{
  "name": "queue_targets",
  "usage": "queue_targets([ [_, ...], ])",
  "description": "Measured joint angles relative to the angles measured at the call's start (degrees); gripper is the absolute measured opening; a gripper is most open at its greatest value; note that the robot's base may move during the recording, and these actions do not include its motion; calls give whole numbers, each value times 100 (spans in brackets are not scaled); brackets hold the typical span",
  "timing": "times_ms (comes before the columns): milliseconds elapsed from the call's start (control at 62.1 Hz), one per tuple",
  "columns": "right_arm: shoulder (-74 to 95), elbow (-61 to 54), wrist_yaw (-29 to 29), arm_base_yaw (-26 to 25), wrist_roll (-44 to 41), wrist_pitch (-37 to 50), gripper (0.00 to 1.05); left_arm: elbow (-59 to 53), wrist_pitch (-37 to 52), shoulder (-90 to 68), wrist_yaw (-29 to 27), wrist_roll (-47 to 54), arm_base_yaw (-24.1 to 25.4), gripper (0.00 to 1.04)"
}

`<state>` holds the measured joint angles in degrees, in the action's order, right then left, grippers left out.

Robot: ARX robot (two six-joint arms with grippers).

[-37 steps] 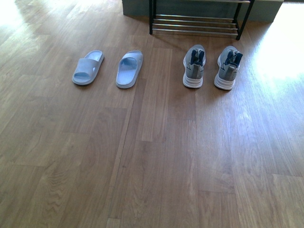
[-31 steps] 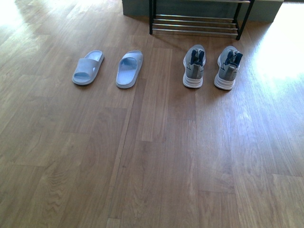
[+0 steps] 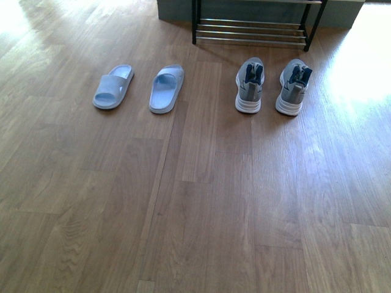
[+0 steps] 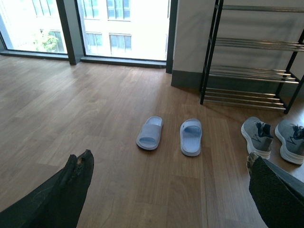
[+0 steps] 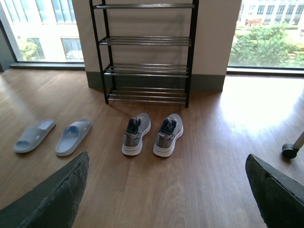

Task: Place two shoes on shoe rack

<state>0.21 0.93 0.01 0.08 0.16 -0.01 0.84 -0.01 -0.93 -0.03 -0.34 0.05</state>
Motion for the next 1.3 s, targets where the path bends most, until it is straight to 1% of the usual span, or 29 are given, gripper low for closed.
queue_targets([
  [1303, 0, 0, 13, 0, 0, 0, 96, 0, 0, 0, 0, 2, 0, 95],
])
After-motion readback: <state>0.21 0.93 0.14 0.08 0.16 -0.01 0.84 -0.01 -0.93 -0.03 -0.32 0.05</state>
